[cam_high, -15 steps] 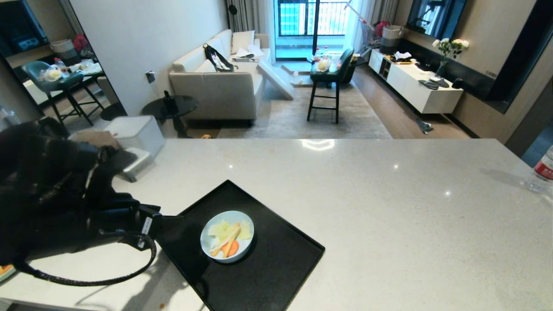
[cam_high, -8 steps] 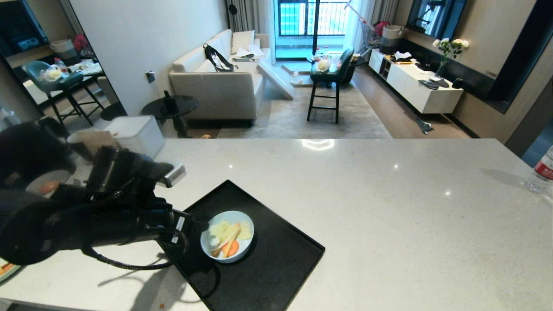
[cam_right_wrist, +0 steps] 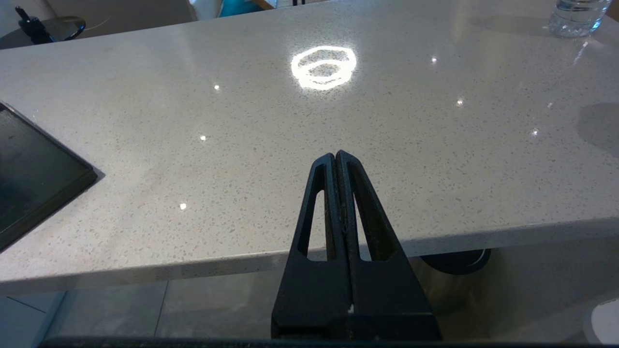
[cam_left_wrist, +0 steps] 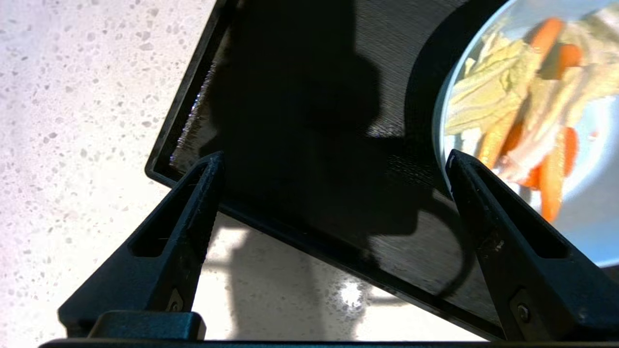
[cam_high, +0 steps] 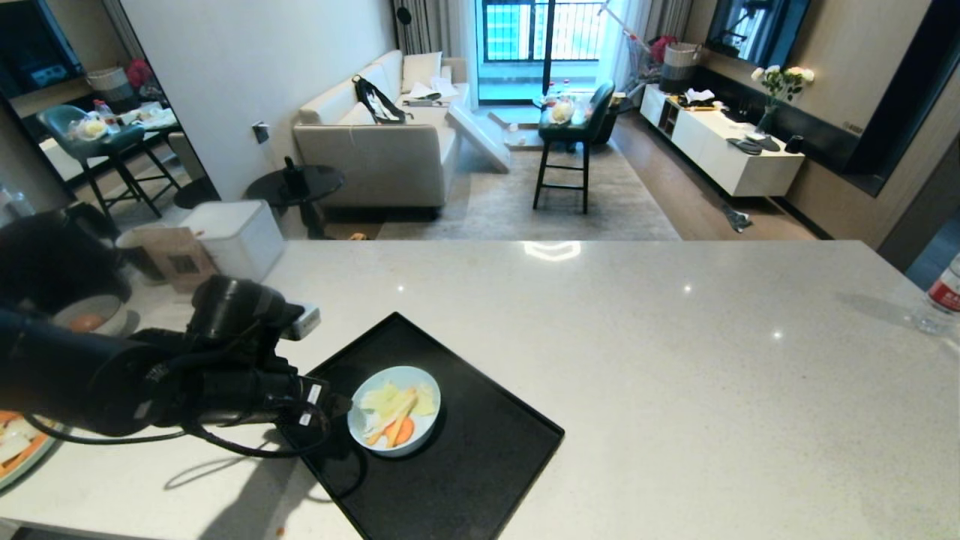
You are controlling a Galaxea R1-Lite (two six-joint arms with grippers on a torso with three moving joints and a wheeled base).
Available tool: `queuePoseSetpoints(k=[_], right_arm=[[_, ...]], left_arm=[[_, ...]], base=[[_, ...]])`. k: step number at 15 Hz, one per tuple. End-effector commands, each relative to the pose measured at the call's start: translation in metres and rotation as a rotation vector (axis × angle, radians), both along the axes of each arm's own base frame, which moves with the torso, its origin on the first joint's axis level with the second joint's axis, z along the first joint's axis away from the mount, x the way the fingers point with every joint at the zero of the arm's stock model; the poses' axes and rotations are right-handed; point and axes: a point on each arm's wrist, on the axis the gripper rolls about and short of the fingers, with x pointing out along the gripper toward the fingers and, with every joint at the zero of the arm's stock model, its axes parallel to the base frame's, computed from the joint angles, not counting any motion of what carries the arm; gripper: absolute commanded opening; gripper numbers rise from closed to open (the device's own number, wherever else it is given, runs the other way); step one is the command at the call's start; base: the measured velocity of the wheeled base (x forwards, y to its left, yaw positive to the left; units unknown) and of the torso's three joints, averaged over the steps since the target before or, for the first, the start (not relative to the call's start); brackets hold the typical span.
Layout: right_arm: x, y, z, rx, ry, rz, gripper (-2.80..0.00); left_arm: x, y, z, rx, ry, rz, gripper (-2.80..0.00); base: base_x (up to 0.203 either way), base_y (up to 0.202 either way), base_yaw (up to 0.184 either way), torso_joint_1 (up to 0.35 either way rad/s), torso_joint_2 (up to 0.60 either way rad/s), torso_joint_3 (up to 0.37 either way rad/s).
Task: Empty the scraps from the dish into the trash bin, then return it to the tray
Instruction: Pick up the bowl with leftover food
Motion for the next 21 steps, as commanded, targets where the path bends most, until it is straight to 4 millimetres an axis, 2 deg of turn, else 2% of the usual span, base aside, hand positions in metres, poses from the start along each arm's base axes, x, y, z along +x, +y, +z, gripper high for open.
queuePoseSetpoints(k=[1,8,11,14,21], right_arm=[[0.0,0.0,0.0,0.0,-0.001,0.0,-2.8],[0.0,0.0,0.0,0.001,-0.001,0.0,-2.8],[0.0,0.0,0.0,0.001,-0.001,0.0,-2.8],[0.0,0.0,0.0,0.001,-0.001,0.0,-2.8],[0.0,0.0,0.0,0.001,-0.001,0.0,-2.8]], left_arm=[[0.001,0.001,-0.003,0.002,0.012,0.007,0.0],[-0.007,-0.004,0.007,-0.033,-0.01,0.023,0.0],[-0.012,-0.006,-0.002,-0.027,0.026,0.019,0.0],[-0.007,-0.007,-0.014,0.013,0.057,0.04,0.0],[0.005,-0.016,-0.019,0.032,0.055,0.028,0.0]], base=[[0.0,0.0,0.0,0.0,0.0,0.0],[0.0,0.0,0.0,0.0,0.0,0.0],[0.0,0.0,0.0,0.0,0.0,0.0],[0.0,0.0,0.0,0.0,0.0,0.0],[0.0,0.0,0.0,0.0,0.0,0.0]])
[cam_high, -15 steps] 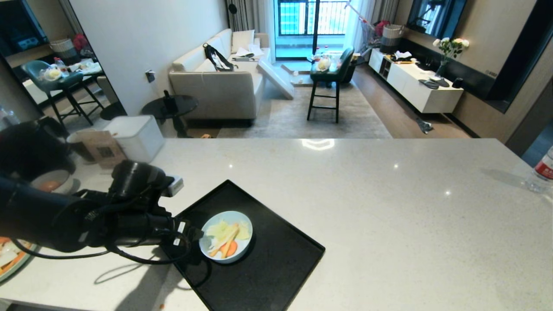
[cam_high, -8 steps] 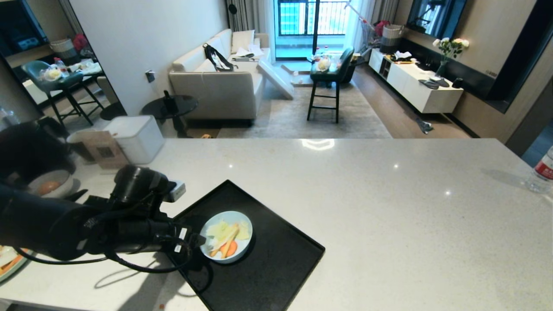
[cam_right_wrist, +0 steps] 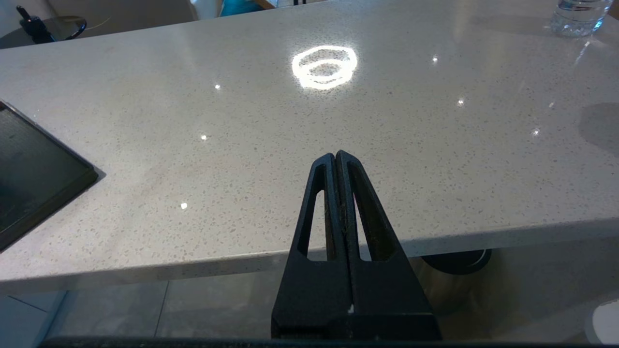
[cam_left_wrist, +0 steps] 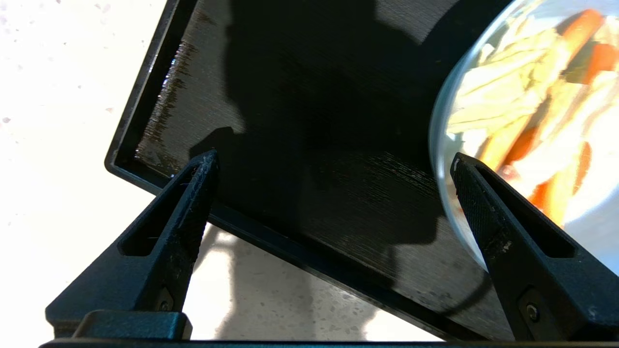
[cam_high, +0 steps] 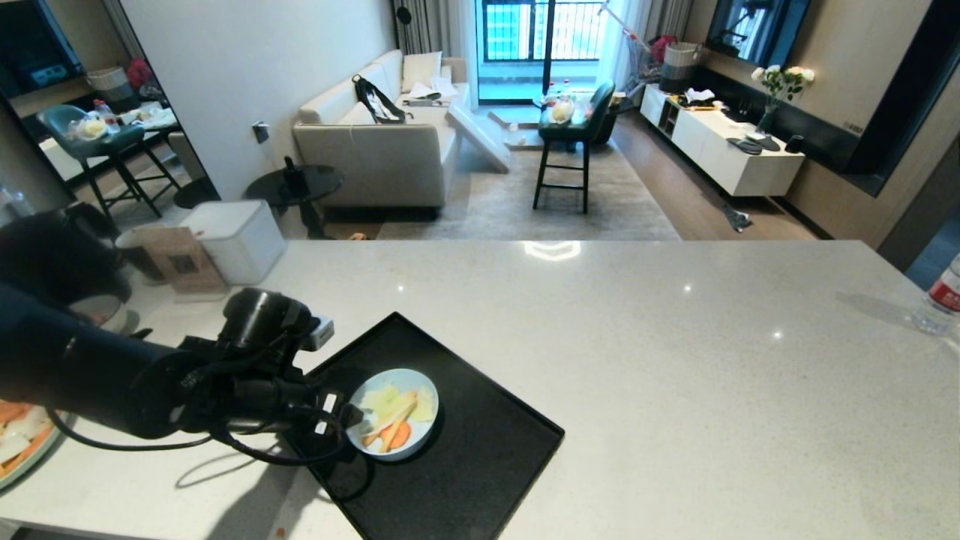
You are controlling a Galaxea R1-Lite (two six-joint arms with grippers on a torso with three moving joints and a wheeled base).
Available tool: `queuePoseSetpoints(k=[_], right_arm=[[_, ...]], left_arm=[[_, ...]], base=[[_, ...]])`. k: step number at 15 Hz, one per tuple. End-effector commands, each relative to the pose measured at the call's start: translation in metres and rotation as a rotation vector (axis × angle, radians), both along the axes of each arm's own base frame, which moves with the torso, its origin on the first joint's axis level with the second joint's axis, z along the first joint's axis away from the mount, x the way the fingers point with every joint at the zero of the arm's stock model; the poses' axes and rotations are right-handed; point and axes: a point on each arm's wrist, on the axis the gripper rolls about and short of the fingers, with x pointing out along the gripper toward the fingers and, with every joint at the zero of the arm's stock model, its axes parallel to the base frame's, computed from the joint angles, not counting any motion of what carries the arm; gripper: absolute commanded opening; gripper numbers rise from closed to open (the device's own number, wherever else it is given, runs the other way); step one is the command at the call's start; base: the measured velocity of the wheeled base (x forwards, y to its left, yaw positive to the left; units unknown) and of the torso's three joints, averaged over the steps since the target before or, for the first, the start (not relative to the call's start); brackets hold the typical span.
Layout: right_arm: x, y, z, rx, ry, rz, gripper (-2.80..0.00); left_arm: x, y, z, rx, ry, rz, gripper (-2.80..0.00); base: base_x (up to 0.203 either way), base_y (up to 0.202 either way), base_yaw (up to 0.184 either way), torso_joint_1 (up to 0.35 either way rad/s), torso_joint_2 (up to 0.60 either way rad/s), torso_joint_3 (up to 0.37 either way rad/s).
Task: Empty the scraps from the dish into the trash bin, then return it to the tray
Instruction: Pick up the bowl with leftover food
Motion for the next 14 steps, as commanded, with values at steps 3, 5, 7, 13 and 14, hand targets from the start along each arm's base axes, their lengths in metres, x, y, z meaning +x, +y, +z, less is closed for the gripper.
queuePoseSetpoints(k=[3,5,7,13,14], right_arm=[[0.0,0.0,0.0,-0.001,-0.001,0.0,-2.8],[0.0,0.0,0.0,-0.001,-0.001,0.0,-2.8],[0.0,0.0,0.0,-0.001,-0.001,0.0,-2.8],[0.0,0.0,0.0,0.001,0.0,0.0,-2.8],[0.0,0.0,0.0,0.001,-0.001,0.0,-2.8]], left_arm=[[0.003,-0.006,-0.008,0.024,0.015,-0.004,0.0],[0.006,-0.007,-0.011,0.022,0.006,-0.006,0.0],[0.01,-0.009,-0.014,0.021,-0.018,-0.003,0.0],[0.013,-0.013,-0.017,0.041,-0.04,0.003,-2.8],[0.011,-0.012,-0.018,0.042,-0.035,0.003,-2.8]], base=[[0.0,0.0,0.0,0.0,0.0,0.0],[0.0,0.0,0.0,0.0,0.0,0.0],[0.0,0.0,0.0,0.0,0.0,0.0],[0.0,0.0,0.0,0.0,0.0,0.0],[0.0,0.0,0.0,0.0,0.0,0.0]])
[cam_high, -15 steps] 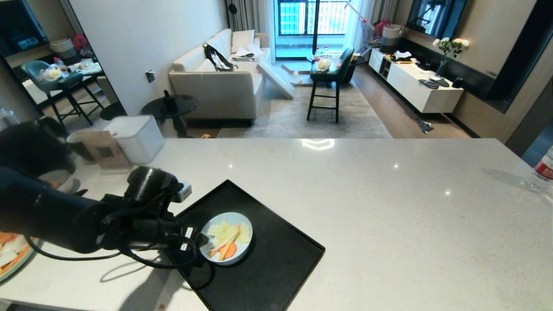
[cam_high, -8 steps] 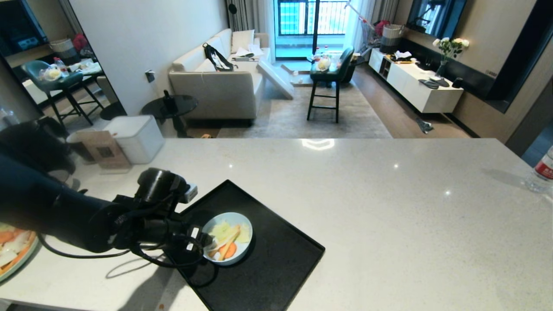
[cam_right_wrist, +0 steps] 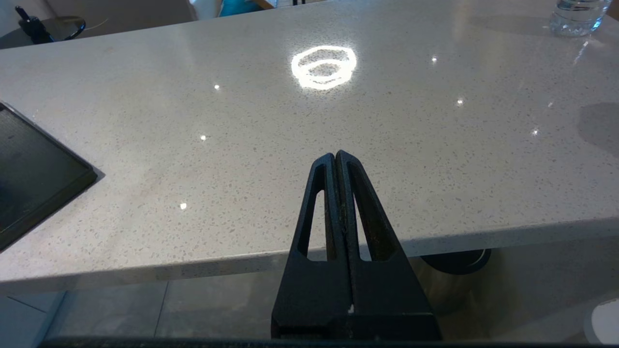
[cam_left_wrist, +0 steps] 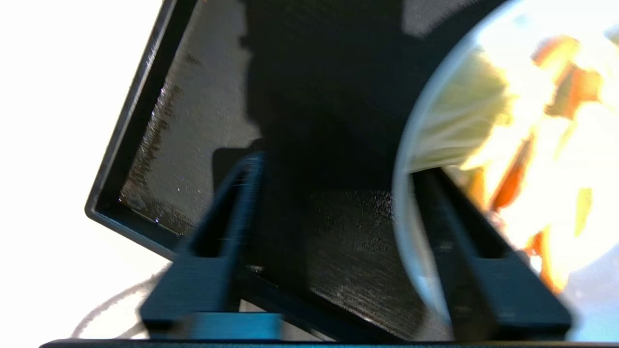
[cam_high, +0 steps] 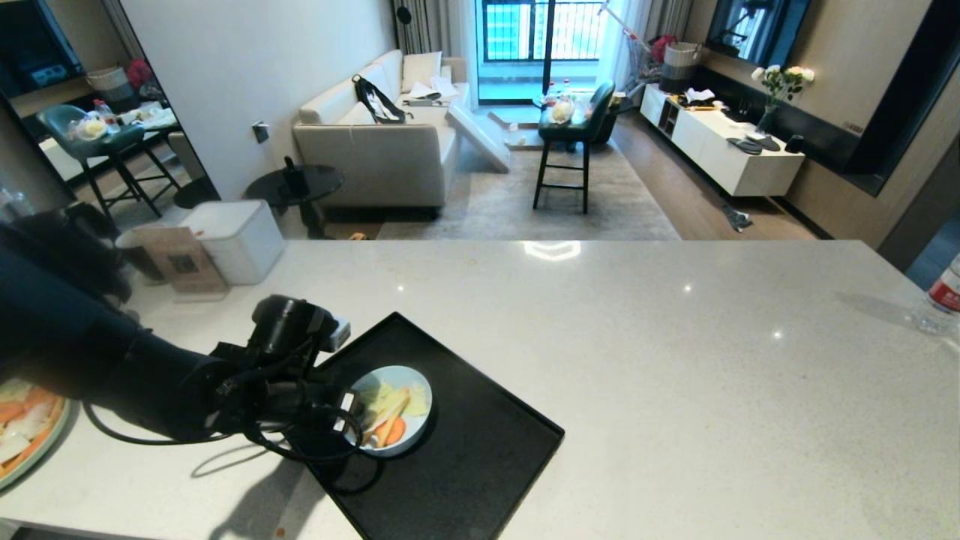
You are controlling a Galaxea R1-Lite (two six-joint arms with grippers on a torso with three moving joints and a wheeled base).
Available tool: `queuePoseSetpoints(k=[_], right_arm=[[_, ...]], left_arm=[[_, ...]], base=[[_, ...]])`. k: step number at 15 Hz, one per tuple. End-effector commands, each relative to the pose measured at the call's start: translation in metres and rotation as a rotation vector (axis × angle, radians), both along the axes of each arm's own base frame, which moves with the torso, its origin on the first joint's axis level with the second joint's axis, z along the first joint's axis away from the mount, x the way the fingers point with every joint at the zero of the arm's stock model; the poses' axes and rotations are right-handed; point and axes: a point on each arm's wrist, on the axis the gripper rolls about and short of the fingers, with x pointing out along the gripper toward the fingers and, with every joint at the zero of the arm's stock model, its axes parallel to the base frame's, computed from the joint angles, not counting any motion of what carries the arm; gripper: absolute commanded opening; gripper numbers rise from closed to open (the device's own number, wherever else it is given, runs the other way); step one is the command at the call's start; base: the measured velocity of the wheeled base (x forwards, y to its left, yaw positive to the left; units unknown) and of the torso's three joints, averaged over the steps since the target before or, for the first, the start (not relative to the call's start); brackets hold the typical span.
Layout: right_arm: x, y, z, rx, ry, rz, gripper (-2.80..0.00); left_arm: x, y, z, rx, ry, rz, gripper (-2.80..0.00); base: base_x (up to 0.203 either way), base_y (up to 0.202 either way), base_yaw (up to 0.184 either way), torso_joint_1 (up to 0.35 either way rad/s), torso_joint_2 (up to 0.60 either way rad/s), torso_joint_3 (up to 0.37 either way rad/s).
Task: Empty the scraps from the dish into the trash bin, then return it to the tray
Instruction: Pick up the bowl with leftover food
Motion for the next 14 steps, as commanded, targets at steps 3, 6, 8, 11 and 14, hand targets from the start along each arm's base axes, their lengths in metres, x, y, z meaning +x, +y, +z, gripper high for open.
queuePoseSetpoints(k=[3,6,8,11,14], right_arm=[[0.0,0.0,0.0,0.001,-0.001,0.0,-2.8],[0.0,0.0,0.0,0.001,-0.001,0.0,-2.8],[0.0,0.0,0.0,0.0,-0.001,0.0,-2.8],[0.0,0.0,0.0,0.001,-0.001,0.0,-2.8],[0.0,0.0,0.0,0.001,-0.001,0.0,-2.8]], left_arm=[[-0.008,0.004,-0.001,0.018,0.008,0.018,-2.8],[-0.016,0.007,0.004,0.025,0.0,0.029,-2.8],[-0.024,0.008,0.009,0.002,-0.008,0.058,-2.8],[-0.037,0.012,0.015,-0.026,-0.017,0.089,-2.8],[-0.036,0.009,0.019,-0.037,-0.032,0.078,-2.8]], base=[[0.0,0.0,0.0,0.0,0.0,0.0],[0.0,0.0,0.0,0.0,0.0,0.0],[0.0,0.0,0.0,0.0,0.0,0.0],[0.0,0.0,0.0,0.0,0.0,0.0],[0.0,0.0,0.0,0.0,0.0,0.0]])
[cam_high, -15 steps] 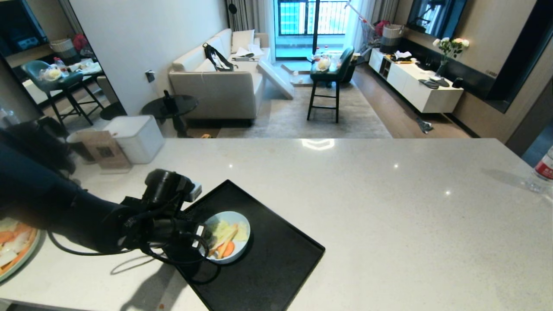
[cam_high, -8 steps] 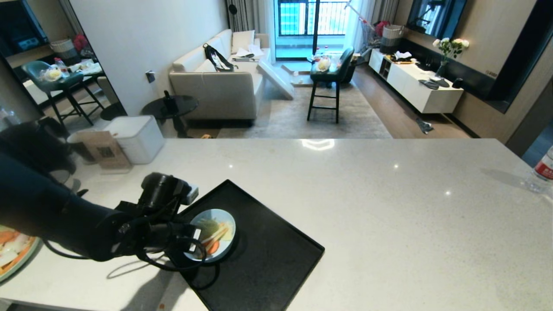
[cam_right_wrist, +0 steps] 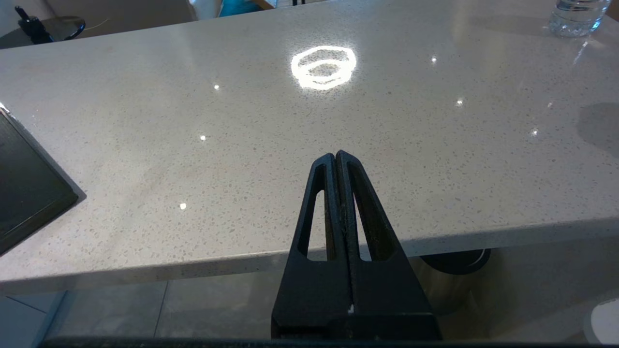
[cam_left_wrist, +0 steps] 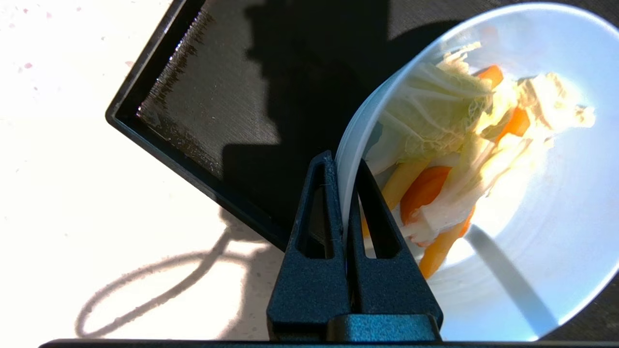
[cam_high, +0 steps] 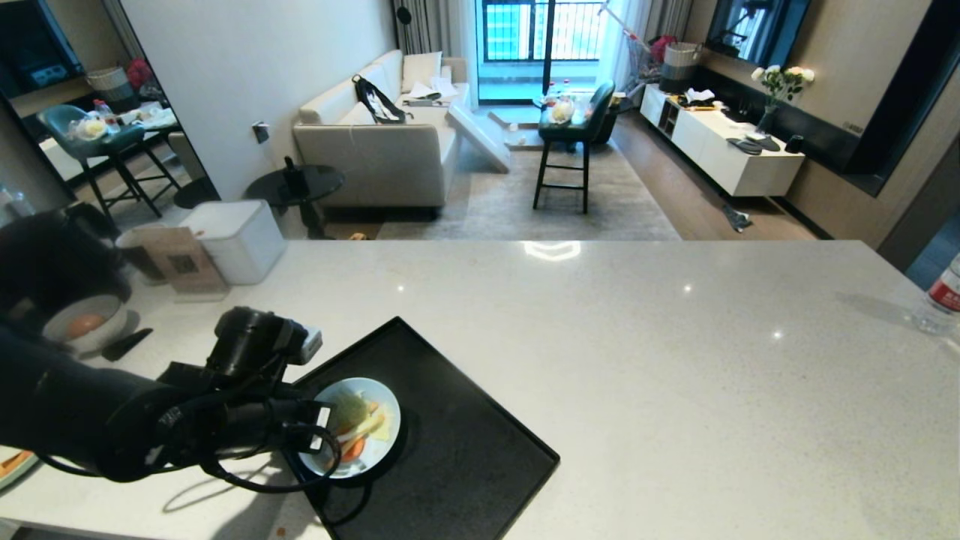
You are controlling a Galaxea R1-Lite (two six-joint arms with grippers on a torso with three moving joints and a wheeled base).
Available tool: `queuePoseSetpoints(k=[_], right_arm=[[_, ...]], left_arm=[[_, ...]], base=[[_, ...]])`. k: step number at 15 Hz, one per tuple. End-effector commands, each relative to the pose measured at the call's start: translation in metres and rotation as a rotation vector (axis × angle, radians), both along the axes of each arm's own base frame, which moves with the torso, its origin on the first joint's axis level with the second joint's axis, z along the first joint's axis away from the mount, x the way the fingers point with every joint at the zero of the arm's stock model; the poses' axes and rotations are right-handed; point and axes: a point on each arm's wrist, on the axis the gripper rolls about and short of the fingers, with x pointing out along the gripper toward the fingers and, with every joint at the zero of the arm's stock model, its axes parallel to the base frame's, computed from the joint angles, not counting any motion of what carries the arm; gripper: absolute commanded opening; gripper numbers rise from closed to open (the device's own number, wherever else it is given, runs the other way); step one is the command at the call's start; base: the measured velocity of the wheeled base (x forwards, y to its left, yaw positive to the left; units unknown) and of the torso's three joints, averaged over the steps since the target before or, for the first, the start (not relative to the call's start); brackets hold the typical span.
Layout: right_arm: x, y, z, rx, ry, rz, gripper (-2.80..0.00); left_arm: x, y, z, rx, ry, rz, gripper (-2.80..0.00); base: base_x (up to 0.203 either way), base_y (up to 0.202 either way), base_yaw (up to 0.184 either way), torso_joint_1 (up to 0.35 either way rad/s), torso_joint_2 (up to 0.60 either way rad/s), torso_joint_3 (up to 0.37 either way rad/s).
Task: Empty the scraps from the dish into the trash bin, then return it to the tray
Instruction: Pick up the bowl with leftover food
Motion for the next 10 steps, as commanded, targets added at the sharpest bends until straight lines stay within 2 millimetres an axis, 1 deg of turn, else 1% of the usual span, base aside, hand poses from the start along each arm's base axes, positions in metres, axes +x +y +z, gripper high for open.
queuePoseSetpoints(k=[1,3,6,8,10], right_arm=[[0.0,0.0,0.0,0.002,-0.001,0.0,-2.8],[0.0,0.0,0.0,0.001,-0.001,0.0,-2.8],[0.0,0.0,0.0,0.001,-0.001,0.0,-2.8],[0.0,0.0,0.0,0.0,-0.001,0.0,-2.8],[0.0,0.0,0.0,0.002,-0.001,0.0,-2.8]], left_arm=[[0.0,-0.002,0.007,-0.012,-0.03,-0.006,-2.8],[-0.001,-0.003,0.009,-0.015,-0.037,-0.009,-2.8],[-0.002,-0.003,0.02,-0.028,-0.052,-0.001,-2.8],[-0.008,0.0,0.03,-0.031,-0.015,0.017,-2.8],[-0.019,0.004,0.043,-0.064,0.022,0.037,-2.8]], base=[[0.0,0.0,0.0,0.0,0.0,0.0],[0.0,0.0,0.0,0.0,0.0,0.0],[0.0,0.0,0.0,0.0,0.0,0.0],[0.0,0.0,0.0,0.0,0.0,0.0],[0.0,0.0,0.0,0.0,0.0,0.0]])
